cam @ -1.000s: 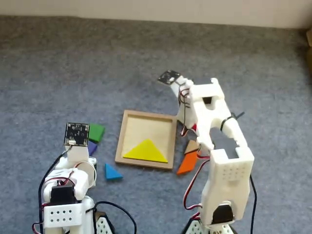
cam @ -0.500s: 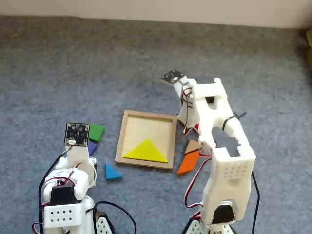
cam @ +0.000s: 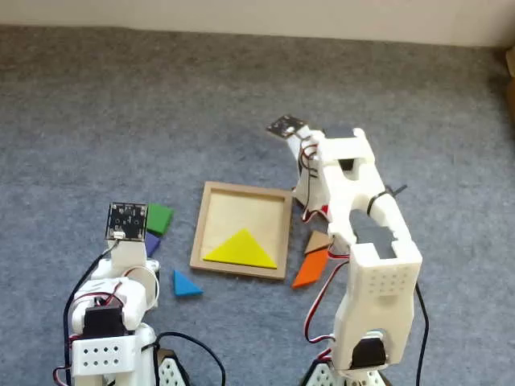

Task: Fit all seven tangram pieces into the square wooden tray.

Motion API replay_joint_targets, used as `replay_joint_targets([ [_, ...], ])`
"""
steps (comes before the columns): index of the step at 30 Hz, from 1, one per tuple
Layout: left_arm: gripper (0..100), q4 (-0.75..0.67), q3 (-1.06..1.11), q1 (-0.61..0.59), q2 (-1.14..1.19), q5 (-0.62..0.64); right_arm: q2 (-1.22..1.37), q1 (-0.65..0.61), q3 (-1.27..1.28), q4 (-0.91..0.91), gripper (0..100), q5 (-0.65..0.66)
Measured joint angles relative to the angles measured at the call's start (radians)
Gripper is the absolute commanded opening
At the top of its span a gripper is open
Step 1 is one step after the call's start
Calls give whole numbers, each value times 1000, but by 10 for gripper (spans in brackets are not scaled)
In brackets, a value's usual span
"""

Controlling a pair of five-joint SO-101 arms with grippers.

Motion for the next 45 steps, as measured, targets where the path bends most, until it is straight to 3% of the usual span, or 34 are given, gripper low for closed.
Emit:
replay_joint_targets([
  [6,77,0,0,0,0,0,2,2,-6,38,367,-2],
  [11,77,0,0,0,0,0,2,2,-6,43,296,-3],
  [21,77,0,0,0,0,0,-3,9,-6,43,289,-3],
  [29,77,0,0,0,0,0,-9,23,-8,51,207,91],
  [45,77,0,0,0,0,0,-107,40,15,72,206,140],
])
